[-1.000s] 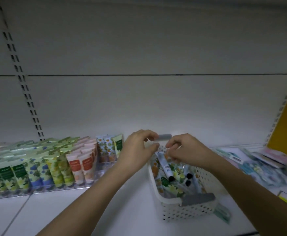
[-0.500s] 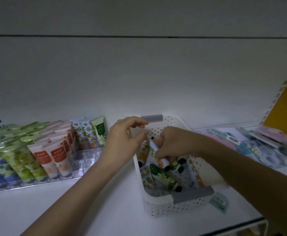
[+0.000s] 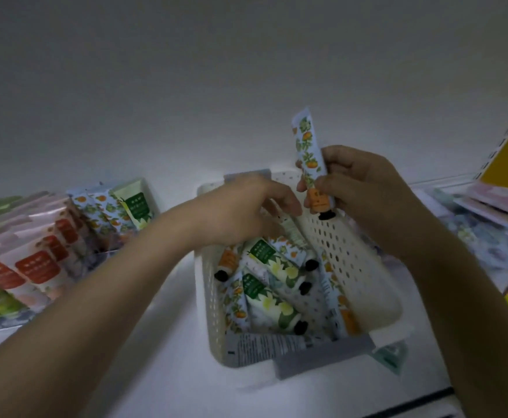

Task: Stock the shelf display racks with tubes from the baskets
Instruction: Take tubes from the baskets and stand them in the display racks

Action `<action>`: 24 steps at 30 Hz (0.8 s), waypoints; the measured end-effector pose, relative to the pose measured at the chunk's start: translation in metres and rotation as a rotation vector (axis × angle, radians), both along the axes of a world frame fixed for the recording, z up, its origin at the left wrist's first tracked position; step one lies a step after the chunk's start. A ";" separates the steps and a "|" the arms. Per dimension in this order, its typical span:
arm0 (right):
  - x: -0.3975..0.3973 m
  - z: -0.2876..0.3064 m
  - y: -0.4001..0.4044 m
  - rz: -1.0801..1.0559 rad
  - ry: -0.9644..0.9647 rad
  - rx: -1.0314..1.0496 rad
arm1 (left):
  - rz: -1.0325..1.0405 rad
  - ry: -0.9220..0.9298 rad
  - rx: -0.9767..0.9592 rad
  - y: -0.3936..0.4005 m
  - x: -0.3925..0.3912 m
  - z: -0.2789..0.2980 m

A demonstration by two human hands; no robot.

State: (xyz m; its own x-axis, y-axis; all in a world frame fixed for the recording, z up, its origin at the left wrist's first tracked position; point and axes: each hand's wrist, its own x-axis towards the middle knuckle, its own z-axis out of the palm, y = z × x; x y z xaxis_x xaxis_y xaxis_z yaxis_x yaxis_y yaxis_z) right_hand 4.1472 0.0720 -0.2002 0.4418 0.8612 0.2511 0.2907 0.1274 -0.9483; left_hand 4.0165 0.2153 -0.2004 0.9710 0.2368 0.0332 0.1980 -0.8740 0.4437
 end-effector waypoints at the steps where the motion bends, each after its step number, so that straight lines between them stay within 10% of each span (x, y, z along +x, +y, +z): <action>1: 0.001 -0.003 0.002 -0.016 -0.011 0.013 | -0.034 0.059 -0.007 0.003 0.004 -0.001; 14: -0.003 -0.013 0.007 0.007 -0.139 0.080 | -0.231 0.453 -0.134 0.021 0.025 -0.021; 24: -0.004 -0.003 0.008 -0.021 0.042 0.097 | -0.113 0.028 -0.242 0.011 0.000 0.004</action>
State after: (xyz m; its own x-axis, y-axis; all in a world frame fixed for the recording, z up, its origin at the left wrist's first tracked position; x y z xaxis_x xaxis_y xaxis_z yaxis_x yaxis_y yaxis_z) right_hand 4.1436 0.0803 -0.2033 0.4713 0.8243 0.3137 0.2542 0.2136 -0.9433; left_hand 4.0170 0.2261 -0.1966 0.9914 0.1249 -0.0389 0.1208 -0.7601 0.6385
